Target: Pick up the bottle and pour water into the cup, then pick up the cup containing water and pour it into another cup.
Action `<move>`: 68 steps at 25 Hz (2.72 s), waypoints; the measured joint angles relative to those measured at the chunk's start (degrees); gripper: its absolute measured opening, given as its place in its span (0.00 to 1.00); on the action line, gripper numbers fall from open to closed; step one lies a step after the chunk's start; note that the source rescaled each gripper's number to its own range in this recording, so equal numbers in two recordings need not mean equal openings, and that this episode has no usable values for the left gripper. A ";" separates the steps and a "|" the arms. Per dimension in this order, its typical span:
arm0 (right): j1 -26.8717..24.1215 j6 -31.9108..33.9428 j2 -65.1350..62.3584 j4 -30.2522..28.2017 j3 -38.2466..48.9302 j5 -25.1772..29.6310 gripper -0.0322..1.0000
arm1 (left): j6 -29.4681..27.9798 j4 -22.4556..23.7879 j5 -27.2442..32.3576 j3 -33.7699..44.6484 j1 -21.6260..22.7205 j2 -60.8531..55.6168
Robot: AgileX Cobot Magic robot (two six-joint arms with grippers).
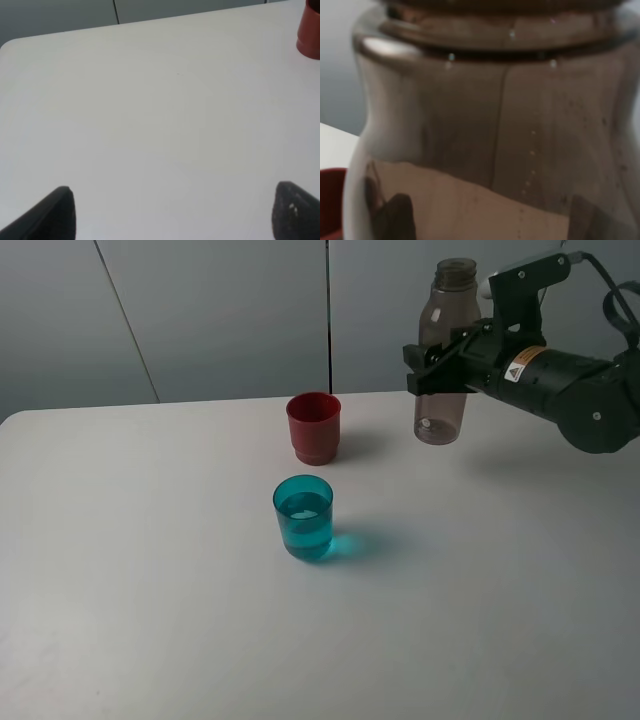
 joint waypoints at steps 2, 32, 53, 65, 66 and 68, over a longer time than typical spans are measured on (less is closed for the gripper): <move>-0.14 -3.46 2.04 2.96 0.48 -1.43 0.07 | 0.00 0.00 0.00 0.00 0.00 0.00; -0.14 -5.93 14.68 9.97 0.69 -15.15 0.07 | 0.00 0.00 0.00 0.00 0.00 0.00; -0.14 -7.80 4.63 13.16 1.54 -19.05 1.00 | 0.00 0.00 0.00 0.00 0.00 0.00; -0.14 2.54 -19.61 0.10 1.54 6.38 1.00 | 0.00 0.00 0.00 0.00 0.00 0.00; 0.13 6.44 -21.48 -1.77 1.54 9.85 1.00 | 0.00 0.00 0.00 0.00 0.00 0.00; 1.54 11.10 -24.50 -3.60 1.56 15.09 1.00 | 0.00 0.00 0.00 0.00 0.00 0.00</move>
